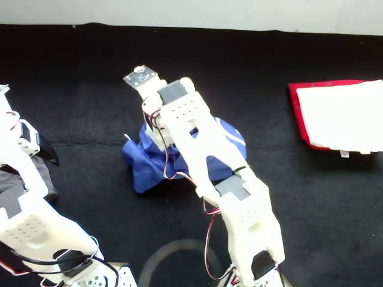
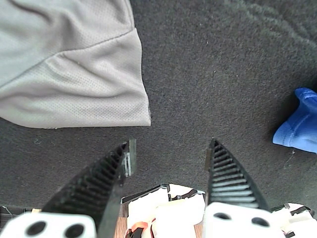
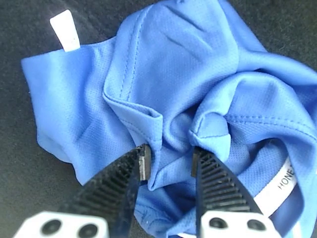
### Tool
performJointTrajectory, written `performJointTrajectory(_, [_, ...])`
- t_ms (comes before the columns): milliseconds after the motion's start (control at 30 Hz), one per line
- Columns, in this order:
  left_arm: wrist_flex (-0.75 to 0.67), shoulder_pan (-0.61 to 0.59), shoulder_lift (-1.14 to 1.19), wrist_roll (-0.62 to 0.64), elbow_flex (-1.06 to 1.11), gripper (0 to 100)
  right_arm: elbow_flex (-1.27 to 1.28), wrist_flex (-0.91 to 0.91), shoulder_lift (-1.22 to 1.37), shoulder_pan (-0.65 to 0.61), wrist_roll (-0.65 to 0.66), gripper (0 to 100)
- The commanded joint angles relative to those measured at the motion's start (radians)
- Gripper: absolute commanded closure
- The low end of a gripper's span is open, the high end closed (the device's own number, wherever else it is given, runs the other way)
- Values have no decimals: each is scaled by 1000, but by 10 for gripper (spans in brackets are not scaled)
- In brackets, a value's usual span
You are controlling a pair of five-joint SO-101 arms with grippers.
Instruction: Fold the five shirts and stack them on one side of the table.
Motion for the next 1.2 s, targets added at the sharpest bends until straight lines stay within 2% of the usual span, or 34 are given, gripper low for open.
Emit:
performJointTrajectory(0, [15, 18, -4, 5, -25, 765, -47, 1, -59, -53, 8, 854])
performJointTrajectory(167, [15, 12, -4, 5, -25, 765, -56, 1, 47, -102, 8, 854])
performJointTrajectory(367, [15, 10, -4, 3, -25, 765, -114, 1, 147, -56, 8, 854])
performJointTrajectory(433, [15, 12, -4, 3, -25, 765, -165, 1, 154, -30, 8, 873])
performJointTrajectory(533, [15, 12, -4, 3, -25, 765, -254, 5, 157, 7, 8, 994])
performJointTrajectory(767, [15, 18, -2, 3, -25, 765, -567, 176, 153, 61, 11, 993])
performJointTrajectory(933, [15, 59, -2, 3, -27, 765, -768, 197, 130, 162, 12, 993])
performJointTrajectory(1167, [11, 193, -2, 5, -35, 765, -665, 199, -87, 344, 20, 993])
